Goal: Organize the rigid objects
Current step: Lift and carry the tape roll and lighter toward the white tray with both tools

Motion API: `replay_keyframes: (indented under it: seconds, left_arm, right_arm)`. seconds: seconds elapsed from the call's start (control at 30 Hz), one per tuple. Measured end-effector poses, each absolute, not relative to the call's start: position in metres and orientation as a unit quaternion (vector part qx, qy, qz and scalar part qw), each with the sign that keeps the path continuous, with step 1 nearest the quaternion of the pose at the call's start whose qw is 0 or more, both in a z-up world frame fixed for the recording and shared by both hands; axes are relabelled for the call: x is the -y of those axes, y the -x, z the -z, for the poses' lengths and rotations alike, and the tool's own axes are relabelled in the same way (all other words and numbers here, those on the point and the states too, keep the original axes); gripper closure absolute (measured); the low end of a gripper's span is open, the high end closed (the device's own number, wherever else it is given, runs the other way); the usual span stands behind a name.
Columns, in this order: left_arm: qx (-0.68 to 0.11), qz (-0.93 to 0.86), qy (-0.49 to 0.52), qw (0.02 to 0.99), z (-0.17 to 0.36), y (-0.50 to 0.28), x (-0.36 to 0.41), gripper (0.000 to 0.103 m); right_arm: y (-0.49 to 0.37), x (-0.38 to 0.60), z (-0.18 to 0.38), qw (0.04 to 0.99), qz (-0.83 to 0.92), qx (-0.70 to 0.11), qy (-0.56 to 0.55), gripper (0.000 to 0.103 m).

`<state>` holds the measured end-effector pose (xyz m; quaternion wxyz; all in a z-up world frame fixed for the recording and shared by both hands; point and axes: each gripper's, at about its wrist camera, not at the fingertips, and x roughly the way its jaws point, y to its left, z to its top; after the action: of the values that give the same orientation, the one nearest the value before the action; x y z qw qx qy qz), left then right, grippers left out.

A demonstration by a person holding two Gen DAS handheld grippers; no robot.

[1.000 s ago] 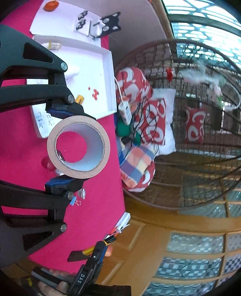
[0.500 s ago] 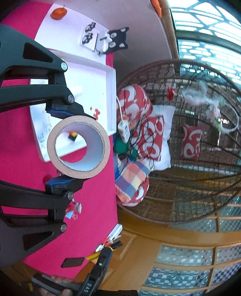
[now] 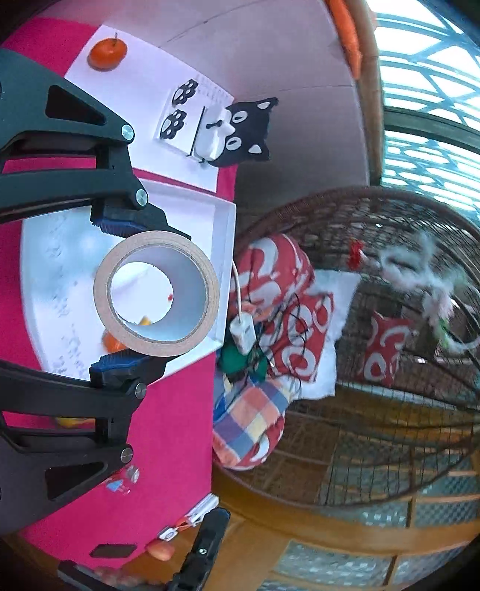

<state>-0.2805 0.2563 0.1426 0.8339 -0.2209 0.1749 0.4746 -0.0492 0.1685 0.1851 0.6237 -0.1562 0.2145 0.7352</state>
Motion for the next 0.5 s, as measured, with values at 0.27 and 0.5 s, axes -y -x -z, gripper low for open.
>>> replay_keyframes:
  seconds: [0.27,0.5]
  left_arm:
    - [-0.203,-0.488,0.236,0.815,-0.119,0.288,-0.280,0.054]
    - [-0.189,-0.476,0.249,0.822,-0.107,0.296,-0.260,0.054]
  right_arm:
    - [0.071,-0.185,-0.168,0.618,-0.728,-0.231,0.187,0.079]
    - [0.054,-0.146,-0.111,0.634,-0.684,-0.226,0.282,0.078]
